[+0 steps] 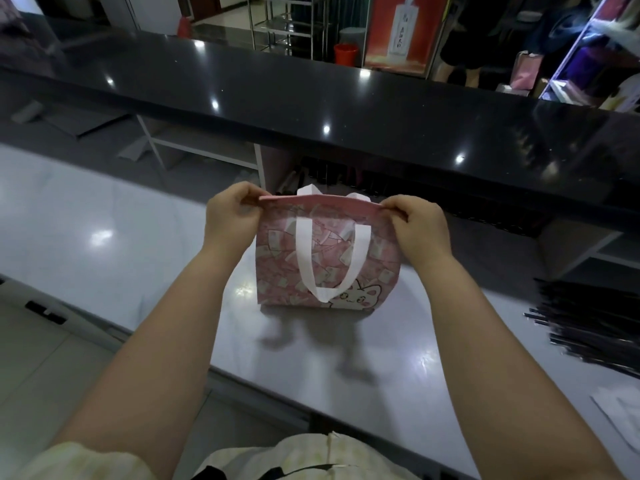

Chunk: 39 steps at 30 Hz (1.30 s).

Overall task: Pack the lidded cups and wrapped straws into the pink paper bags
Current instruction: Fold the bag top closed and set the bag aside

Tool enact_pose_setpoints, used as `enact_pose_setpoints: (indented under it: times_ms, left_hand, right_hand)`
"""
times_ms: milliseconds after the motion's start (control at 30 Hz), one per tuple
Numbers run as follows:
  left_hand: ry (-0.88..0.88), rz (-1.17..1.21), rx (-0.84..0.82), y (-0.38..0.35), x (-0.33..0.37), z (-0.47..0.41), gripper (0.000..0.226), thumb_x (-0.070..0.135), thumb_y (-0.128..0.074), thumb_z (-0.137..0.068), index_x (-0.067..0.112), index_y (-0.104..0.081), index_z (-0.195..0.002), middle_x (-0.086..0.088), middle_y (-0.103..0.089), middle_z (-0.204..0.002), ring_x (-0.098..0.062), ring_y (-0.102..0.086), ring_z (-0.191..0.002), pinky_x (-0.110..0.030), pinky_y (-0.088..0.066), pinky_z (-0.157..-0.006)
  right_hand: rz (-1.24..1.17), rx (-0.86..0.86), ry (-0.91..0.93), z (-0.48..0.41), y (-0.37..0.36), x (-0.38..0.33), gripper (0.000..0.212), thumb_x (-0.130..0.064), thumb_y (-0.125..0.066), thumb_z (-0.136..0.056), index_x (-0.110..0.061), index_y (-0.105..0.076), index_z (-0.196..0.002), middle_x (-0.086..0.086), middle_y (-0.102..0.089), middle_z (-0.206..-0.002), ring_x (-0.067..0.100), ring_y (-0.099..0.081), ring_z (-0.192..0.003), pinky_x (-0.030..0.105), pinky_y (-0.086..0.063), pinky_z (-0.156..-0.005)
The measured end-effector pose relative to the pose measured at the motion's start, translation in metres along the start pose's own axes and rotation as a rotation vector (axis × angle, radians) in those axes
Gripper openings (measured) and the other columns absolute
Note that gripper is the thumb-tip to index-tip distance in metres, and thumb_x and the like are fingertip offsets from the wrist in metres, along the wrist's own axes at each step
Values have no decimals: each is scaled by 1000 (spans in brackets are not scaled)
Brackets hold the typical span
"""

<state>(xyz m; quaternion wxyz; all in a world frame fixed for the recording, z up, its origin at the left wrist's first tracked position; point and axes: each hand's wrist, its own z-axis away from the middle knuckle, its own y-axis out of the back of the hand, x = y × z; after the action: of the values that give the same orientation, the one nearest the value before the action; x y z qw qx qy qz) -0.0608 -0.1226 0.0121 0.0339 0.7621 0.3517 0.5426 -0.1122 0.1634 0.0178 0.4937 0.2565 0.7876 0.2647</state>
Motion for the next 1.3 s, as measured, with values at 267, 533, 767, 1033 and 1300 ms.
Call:
enact_pose_setpoints:
  times_ms: [267, 533, 767, 1033, 1300]
  left_hand:
    - [367, 388, -57, -20, -54, 92, 48, 20, -82, -76, 35, -61, -116, 11, -69, -112, -8, -64, -106, -26, -56, -86]
    - [515, 391, 38, -20, -64, 130, 42, 4, -58, -94, 43, -67, -105, 9, -72, -103, -13, -67, -97, -29, -57, -77]
    - [581, 461, 436, 51, -67, 167, 20, 2, -58, -94, 13, -68, -107, 6, -75, -88, -9, -70, -79, -21, -56, -65]
    - [645, 435, 793, 184, -86, 207, 23, 6, -56, -96, 25, -70, -100, 6, -75, -92, -10, -70, -84, -21, -56, -67]
    - [642, 408, 1014, 368, -151, 242, 19, 11, -58, -96, 20, -70, -109, 0, -74, -102, -20, -71, -95, -31, -59, -76]
  right_hand:
    - [-786, -38, -491, 98, -46, 52, 88, -31, -81, -70, -34, -36, -145, 0, -50, -141, 15, -54, -123, 43, -51, -96]
    - [-779, -109, -539, 106, -76, 30, 55, -8, -62, -92, -30, -44, -140, -3, -57, -133, 8, -57, -117, 27, -52, -93]
    - [-971, -371, -393, 86, -119, -46, 48, -13, -58, -95, -31, -43, -137, -2, -61, -128, 10, -61, -113, 30, -53, -93]
    - [-950, -804, -198, 92, -220, -164, 56, -13, -58, -95, -56, -41, -126, -12, -66, -112, 5, -66, -98, 21, -55, -69]
    - [-1062, -994, -165, 120, -357, -354, 31, -20, -55, -98, -25, -59, -129, 5, -69, -117, 23, -67, -106, 32, -58, -75]
